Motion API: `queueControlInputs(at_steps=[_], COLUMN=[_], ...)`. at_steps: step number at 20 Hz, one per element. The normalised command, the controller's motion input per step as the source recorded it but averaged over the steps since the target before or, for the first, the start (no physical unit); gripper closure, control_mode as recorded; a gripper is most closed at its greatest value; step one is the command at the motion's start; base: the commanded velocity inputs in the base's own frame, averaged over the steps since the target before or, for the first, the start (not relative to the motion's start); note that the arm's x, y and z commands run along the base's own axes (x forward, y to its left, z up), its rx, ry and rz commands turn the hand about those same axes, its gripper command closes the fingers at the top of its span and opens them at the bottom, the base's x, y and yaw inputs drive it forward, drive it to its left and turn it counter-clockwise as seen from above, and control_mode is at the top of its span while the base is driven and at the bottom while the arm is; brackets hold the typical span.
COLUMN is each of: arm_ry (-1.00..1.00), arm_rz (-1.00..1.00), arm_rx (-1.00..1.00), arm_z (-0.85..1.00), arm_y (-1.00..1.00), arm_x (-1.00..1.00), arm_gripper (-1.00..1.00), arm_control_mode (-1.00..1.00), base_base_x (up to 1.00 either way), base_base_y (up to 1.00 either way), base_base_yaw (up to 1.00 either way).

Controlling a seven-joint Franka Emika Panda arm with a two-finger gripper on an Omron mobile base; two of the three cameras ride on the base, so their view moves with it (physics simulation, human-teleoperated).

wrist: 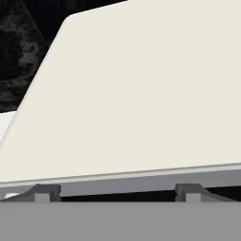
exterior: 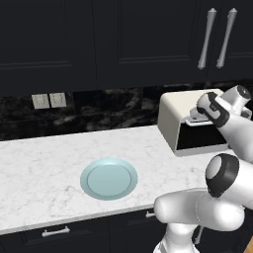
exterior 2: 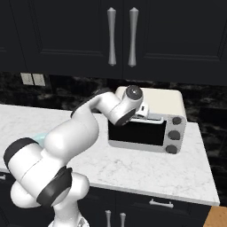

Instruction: Pick up the kebab skewer and baguette bread, and place them inside the toaster oven. Close the toaster oven door and start by setting the timer.

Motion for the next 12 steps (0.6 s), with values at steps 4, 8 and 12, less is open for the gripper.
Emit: queueControlInputs(at_steps=[4,8,12], arm_ry=[-0.07,-0.06,-0.05], arm_rz=[-0.07,-0.06,-0.04], arm_rx=[0.00,-0.02,0.00], arm_z=[0.02,0.11,0.34], arm_y=[0.02,0.02,0.01], arm_x=[0.18,0.25,0.14], arm_gripper=[-1.00,-1.00,-1.00], arm_control_mode=[-1.00,-1.00,-1.00], base_base_x=[0.00,0.00,0.00], base_base_y=[0.00,0.00,0.00], base_base_yaw=[0.00,0.00,0.00])
